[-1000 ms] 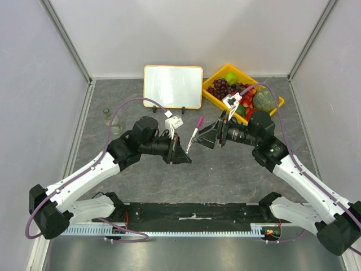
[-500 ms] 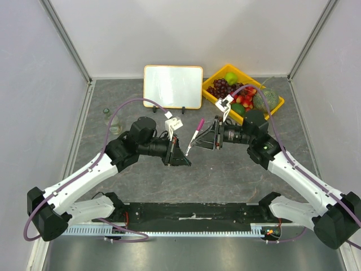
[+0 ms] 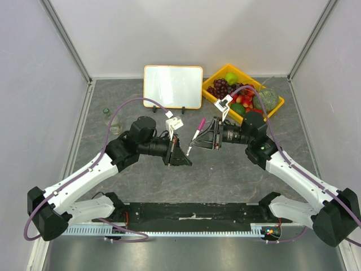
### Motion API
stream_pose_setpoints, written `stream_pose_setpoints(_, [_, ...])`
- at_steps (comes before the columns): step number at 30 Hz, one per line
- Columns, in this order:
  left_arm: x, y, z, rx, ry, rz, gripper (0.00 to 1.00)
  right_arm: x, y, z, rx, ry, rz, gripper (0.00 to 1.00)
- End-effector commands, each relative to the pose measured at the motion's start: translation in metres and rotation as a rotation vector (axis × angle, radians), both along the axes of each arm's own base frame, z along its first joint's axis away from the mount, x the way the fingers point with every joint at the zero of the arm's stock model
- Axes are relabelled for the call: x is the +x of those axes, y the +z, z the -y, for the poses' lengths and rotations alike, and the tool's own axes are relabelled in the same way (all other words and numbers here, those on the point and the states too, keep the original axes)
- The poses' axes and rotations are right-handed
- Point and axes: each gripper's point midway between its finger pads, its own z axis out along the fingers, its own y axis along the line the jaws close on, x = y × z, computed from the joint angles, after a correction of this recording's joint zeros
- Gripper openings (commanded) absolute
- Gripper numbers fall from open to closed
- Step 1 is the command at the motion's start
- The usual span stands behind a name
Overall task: Write a sentence on the whiteboard
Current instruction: Pass from the left arm to the right, then pick up the whiteboard stand from the corner of the board.
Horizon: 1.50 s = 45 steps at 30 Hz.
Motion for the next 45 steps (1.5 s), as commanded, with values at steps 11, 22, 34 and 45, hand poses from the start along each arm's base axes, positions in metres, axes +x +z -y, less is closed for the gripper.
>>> stream_pose_setpoints(11, [-0.004, 0.014, 0.002, -0.055, -0.051, 0.062, 0.02, -0.007, 0.006, -0.004, 0.028, 0.073, 0.028, 0.27])
stream_pose_setpoints(22, [-0.008, 0.014, -0.003, -0.056, -0.052, 0.072, 0.02, -0.015, 0.010, -0.001, 0.021, 0.100, 0.047, 0.00])
stream_pose_setpoints(34, [0.011, 0.035, -0.002, -0.073, 0.060, 0.114, 0.68, 0.004, 0.005, 0.005, -0.037, -0.039, 0.065, 0.00])
stream_pose_setpoints(45, [0.073, 0.012, -0.038, 0.109, 0.497, 0.144, 0.97, 0.046, -0.020, 0.041, -0.197, -0.314, 0.056, 0.00])
